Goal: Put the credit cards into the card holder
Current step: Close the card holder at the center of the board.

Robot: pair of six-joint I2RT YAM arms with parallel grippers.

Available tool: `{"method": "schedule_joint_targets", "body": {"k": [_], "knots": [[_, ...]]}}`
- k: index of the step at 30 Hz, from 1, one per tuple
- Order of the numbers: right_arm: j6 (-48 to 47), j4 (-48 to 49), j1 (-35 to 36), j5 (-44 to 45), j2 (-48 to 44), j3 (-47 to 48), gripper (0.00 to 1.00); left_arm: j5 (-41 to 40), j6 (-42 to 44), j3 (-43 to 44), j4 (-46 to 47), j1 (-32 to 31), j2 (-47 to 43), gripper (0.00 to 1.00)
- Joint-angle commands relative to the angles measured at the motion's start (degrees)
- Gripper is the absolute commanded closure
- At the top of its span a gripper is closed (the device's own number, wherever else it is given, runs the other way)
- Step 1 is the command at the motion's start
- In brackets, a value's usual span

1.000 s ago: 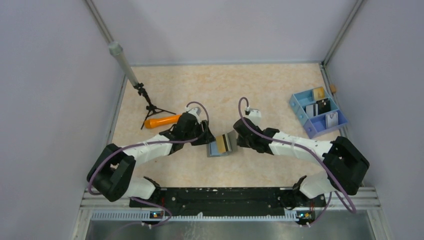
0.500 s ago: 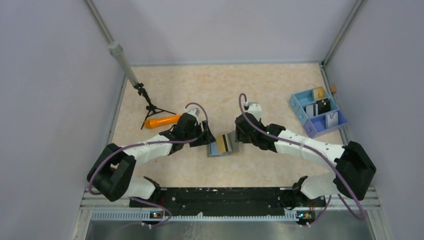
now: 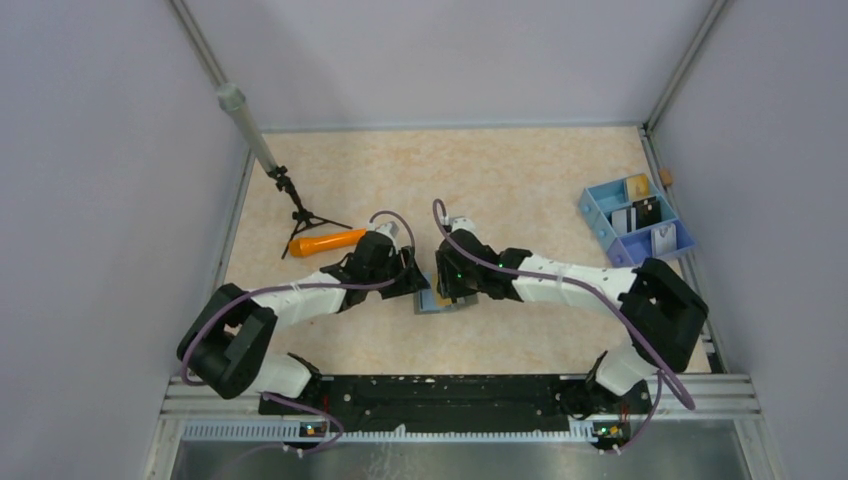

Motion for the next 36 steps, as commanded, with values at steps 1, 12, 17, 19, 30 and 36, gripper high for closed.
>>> {"method": "schedule_joint_targets", "body": {"k": [1,12,17,19,30,36], "knots": [[-0.4,-2.2,0.3,1.4,3.2,4.8,0.62,0.6,-0.6,-0.6,3.4,0.4,0.6,0.41],[1.8,-6.2,0.1,5.3,7.8,6.1,0.59,1.1,-0.8,-0.9,4.2,0.5,1.5,0.44],[2.7,-5.9,-0.7,4.8,8.4,5.5,0.56,1.5,-0.8,-0.9,4.7,0.4,1.9,0.46],[2.8,-5.1,-1.0,4.2,8.4,4.8,0.54,1.5,-0.7,-0.9,4.9,0.5,2.2,0.47],[4.1,0.0,-1.7,-1.4,9.4,2.4,0.54,3.5,-1.8,-1.7,7.3,0.5,3.9,0.58],[4.8,3.7,-1.7,-5.0,9.3,1.6,0.54,3.8,-2.2,-2.2,7.9,0.5,3.9,0.59]]}}
